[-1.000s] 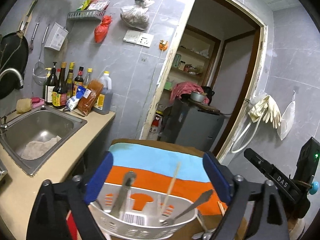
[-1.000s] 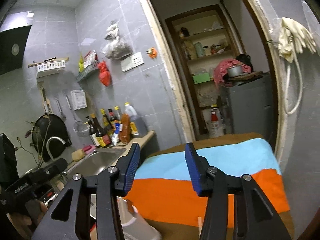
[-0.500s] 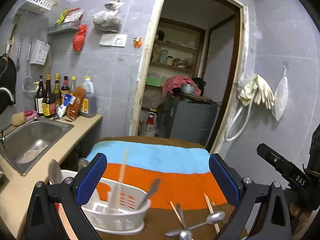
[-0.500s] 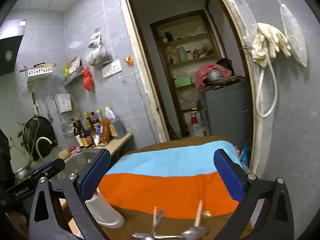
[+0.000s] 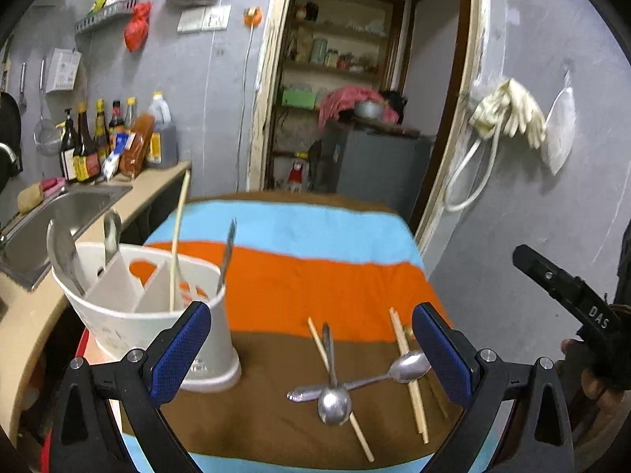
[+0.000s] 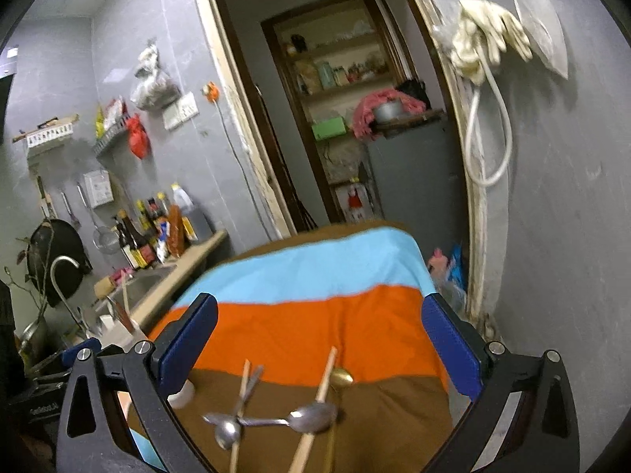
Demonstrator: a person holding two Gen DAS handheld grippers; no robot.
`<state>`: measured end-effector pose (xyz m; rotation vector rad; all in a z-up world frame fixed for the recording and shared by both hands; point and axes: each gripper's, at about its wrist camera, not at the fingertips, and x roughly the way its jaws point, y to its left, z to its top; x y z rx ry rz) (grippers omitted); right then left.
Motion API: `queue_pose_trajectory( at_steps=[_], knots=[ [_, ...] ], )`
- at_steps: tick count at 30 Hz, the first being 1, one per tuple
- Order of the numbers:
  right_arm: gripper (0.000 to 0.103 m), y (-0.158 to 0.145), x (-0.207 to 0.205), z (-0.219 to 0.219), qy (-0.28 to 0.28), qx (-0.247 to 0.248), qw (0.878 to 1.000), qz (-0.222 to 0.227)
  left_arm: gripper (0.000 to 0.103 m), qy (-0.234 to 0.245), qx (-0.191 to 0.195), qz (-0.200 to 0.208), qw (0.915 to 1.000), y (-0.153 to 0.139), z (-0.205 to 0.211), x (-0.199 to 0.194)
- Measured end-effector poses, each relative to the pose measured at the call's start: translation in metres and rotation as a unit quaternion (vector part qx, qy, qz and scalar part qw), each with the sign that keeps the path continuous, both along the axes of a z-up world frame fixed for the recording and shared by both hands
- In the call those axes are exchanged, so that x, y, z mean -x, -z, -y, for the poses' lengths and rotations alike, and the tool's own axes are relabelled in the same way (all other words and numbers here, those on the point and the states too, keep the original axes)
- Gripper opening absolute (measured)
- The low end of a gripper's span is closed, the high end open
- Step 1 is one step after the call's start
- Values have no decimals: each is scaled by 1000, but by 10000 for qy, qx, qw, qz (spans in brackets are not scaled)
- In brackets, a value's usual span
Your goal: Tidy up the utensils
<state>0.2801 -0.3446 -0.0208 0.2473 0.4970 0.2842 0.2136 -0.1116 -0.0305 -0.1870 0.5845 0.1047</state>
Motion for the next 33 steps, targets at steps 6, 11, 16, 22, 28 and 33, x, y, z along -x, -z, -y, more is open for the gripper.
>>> queue_pose_trajectory(
  at_steps=[6,11,16,22,28,33],
  knots=[
    [101,37,-17,16,-89,-49,9987,-507,102,-7,49,-352,9994,25,9,-15],
    [101,68,-35,20,-261,-93,9952,-938,102,88,-48,-592,9982,43,21,-28],
    [83,94,-48,16,-466,-107,9905,-1289,95,458,-5,-711,9964,59,33,-38],
    [59,123,-56,11,-708,-64,9838,-1647,77,1101,-165,-918,9895,76,53,-48],
    [48,139,-65,13,-850,-119,9787,-1864,68,1150,-247,-1255,9851,92,60,-56],
    [47,143,-63,8,-977,-256,9757,-1944,68,884,-189,-1342,9868,93,50,-51]
  ],
)
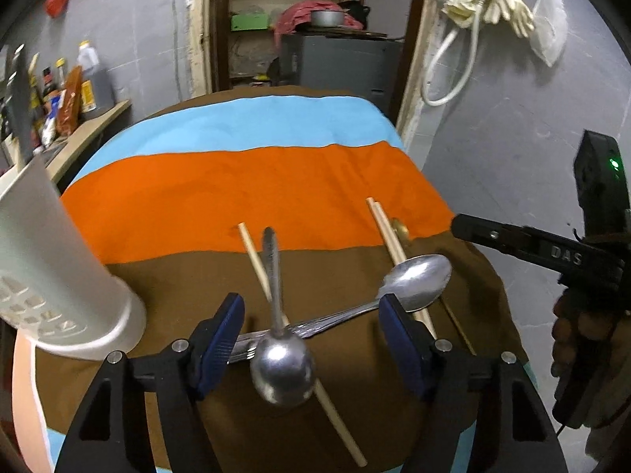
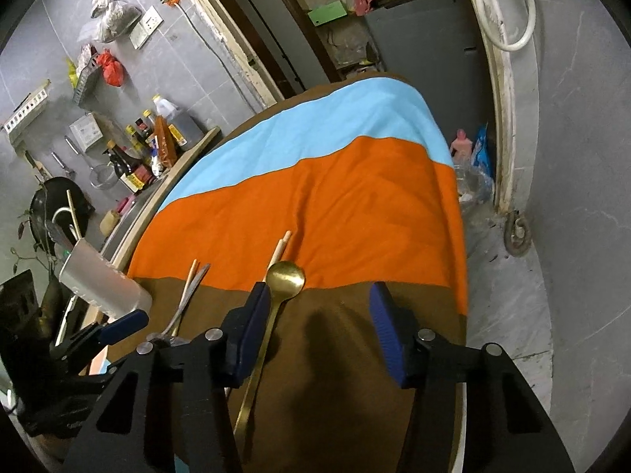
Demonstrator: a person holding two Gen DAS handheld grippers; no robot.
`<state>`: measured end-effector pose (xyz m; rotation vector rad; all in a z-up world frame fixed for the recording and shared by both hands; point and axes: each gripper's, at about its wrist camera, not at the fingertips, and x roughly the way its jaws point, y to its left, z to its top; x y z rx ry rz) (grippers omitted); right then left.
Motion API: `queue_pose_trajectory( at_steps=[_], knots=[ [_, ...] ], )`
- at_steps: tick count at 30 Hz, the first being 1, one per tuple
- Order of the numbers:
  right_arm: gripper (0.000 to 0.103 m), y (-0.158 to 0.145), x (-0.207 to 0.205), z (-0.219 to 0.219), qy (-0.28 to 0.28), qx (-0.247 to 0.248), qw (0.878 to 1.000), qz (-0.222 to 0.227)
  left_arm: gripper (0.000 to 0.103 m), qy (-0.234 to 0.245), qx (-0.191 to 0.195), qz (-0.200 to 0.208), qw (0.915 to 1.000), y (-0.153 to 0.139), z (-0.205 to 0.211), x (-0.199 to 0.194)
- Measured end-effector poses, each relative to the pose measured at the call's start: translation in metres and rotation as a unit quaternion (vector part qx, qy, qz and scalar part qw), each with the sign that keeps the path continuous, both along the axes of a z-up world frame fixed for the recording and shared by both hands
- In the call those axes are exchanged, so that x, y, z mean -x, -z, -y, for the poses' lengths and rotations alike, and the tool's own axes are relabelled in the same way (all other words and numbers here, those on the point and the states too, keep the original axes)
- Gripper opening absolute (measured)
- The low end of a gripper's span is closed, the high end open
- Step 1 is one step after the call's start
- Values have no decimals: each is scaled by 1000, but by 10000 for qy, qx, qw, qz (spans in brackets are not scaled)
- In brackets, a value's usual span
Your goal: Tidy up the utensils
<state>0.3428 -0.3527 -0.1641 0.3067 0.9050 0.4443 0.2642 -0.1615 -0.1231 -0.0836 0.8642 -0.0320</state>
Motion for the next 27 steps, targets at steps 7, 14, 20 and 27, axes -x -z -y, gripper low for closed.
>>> queue_pose_trajectory(
  at_steps=[7,14,20,27],
  knots=[
    [47,0,19,-6,-76,-252,9996,-45,68,-308,249,-212,9990,6,-16,19],
    [38,12,28,-19,-189,-317,9990,-249,56,-469,622,-438,9960,16,-28,24],
    [32,17,32,-29,-208,-362,9986,-319,45,-552,845,-484,9937,24,-29,20],
    [13,18,29,-34,-98,-537,9979,-356,31,-533,998,-515,9922,26,-30,20]
  ],
)
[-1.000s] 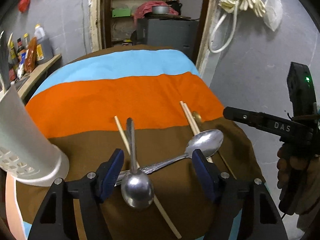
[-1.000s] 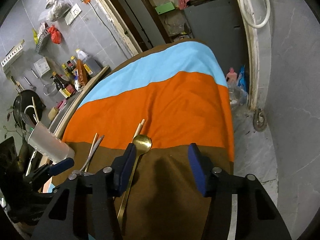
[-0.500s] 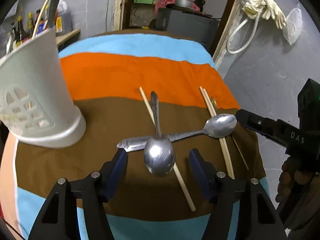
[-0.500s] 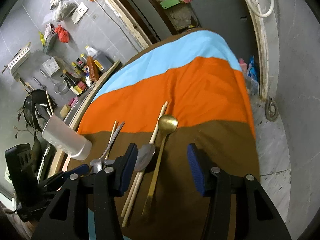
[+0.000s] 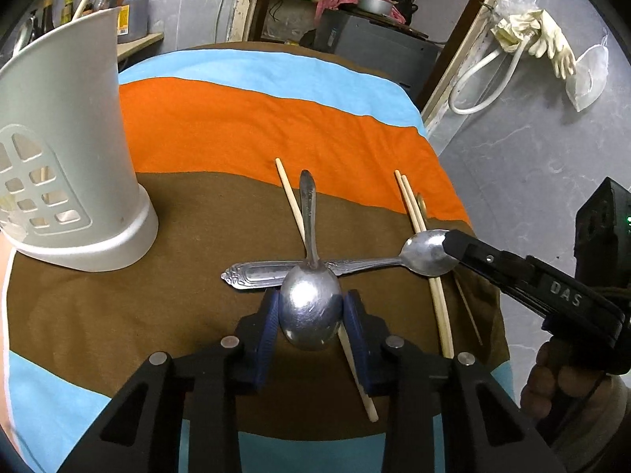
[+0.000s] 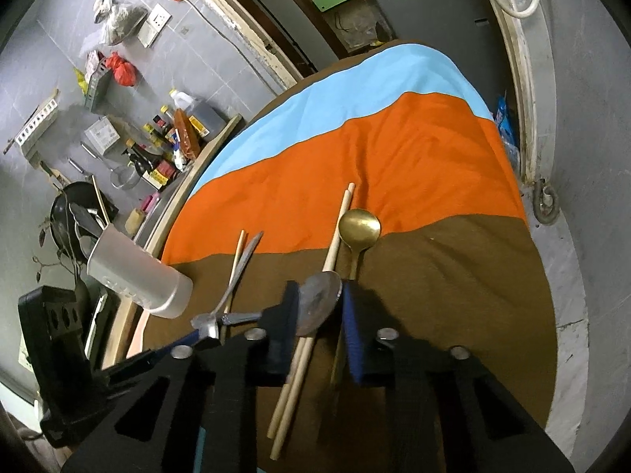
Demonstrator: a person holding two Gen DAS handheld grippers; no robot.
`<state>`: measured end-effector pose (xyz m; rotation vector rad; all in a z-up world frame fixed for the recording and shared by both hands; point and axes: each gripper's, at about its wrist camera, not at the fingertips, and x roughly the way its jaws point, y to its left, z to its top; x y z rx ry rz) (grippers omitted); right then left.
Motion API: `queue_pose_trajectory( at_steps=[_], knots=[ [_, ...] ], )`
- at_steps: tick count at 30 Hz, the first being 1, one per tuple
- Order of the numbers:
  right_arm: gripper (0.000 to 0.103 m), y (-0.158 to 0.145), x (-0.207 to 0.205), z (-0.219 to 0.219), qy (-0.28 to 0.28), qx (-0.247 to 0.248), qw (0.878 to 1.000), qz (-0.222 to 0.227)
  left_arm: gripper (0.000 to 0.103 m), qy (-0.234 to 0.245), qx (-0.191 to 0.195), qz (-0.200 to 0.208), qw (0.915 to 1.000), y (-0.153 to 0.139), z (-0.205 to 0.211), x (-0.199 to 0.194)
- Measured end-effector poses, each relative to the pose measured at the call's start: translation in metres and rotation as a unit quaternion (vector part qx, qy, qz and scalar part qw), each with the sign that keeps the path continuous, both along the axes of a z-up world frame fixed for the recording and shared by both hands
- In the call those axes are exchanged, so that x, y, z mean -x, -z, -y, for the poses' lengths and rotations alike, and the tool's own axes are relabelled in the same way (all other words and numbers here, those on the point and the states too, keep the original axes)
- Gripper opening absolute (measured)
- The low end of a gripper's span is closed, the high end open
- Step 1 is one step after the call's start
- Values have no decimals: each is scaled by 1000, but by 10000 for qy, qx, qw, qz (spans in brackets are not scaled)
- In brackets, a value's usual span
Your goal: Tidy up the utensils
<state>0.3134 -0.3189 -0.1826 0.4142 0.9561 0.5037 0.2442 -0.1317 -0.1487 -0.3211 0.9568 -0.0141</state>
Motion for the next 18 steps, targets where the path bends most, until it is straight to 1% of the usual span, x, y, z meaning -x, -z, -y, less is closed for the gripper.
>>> queue_pose_trajectory(
  at_steps=[1,2,7,8,12,16,18],
  knots=[
    [9,0,-1,0,15,-27,10000,-10,31,-5,39,2,10000,0,0,1],
    [7,0,0,-1,36,-55,10000,-16,31,-13,71,8,10000,-1,-1,0],
    [4,-9,4,-2,113,-84,9998,144,29,-40,89,92,9999,-6,-4,3],
    [3,-12,5,-2,133,-53,9997,208,15,-58,83,120,9999,-8,-5,4],
    [2,-28,5,-1,239,50,9987,452,9,-23,-17,266,9996,-17,-7,7],
    [2,-40,3,-1,281,82,9979,581,9,-60,92,240,9997,-17,-11,6],
    [2,-44,2,-1,279,127,9975,640,7,-51,111,256,9996,-18,-11,5]
  ],
)
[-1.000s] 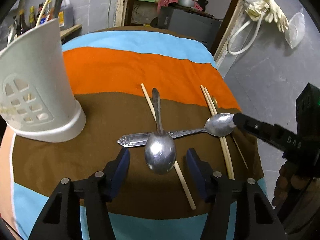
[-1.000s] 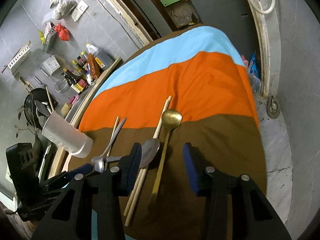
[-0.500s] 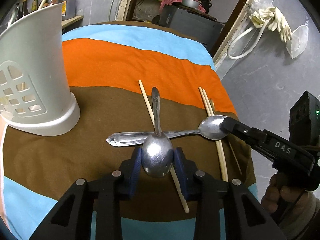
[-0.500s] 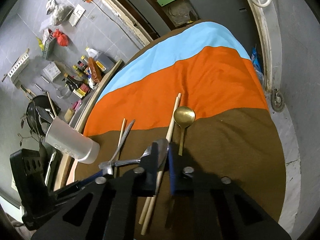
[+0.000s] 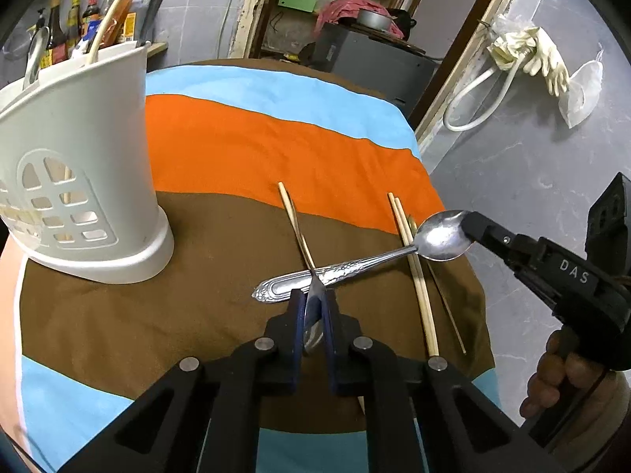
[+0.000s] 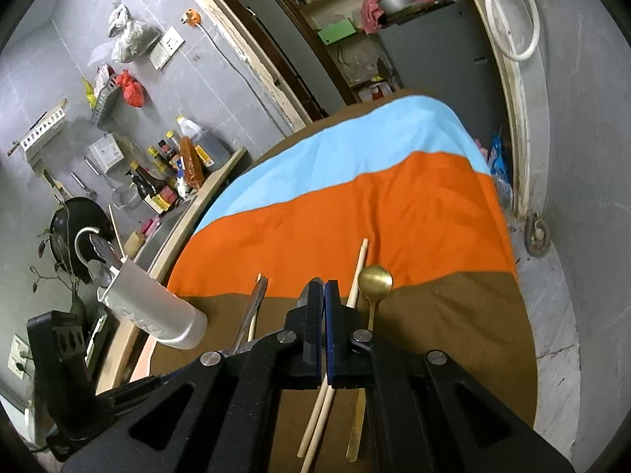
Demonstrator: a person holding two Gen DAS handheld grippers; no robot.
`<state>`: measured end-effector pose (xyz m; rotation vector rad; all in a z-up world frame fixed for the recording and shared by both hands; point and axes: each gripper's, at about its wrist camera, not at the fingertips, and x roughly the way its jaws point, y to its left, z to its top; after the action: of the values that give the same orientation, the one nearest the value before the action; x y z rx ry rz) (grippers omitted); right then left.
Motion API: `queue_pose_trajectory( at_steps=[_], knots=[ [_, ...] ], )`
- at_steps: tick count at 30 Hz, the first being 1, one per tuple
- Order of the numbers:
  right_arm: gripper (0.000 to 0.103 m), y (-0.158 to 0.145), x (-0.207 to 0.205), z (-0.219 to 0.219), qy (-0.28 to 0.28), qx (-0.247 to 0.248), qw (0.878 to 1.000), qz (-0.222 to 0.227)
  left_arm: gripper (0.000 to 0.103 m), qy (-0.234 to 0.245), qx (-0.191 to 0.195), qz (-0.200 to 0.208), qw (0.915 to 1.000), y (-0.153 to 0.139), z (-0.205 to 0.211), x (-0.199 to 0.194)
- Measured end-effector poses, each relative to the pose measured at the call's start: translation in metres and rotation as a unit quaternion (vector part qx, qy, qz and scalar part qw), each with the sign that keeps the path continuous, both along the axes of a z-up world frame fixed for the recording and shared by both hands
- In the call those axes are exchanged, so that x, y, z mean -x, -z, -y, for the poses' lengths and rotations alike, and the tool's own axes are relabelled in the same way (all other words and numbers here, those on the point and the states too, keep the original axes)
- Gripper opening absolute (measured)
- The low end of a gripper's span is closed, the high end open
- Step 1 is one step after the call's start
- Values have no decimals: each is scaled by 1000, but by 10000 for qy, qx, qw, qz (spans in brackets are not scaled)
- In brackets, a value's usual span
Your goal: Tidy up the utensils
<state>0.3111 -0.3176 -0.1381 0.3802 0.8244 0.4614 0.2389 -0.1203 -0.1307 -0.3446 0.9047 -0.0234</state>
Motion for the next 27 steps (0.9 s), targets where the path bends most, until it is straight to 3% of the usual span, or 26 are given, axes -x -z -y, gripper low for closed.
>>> queue_pose_trajectory(
  at_steps=[3,14,20,27],
  knots=[
    [2,-9,1,-1,-22,181,9998,124,3,135,-43,26,9999,-3,4,0],
    [2,-32,7,-5,14,521,9978,419,3,336,-128,-229,9991,3,11,-11],
    [2,-52,9,-7,90,671,9951,722,2,313,-300,139,9990,-17,4,-2],
    [2,-78,15,-11,212,701,9925,974,2,553,-466,637,9953,-60,-2,11]
  ],
)
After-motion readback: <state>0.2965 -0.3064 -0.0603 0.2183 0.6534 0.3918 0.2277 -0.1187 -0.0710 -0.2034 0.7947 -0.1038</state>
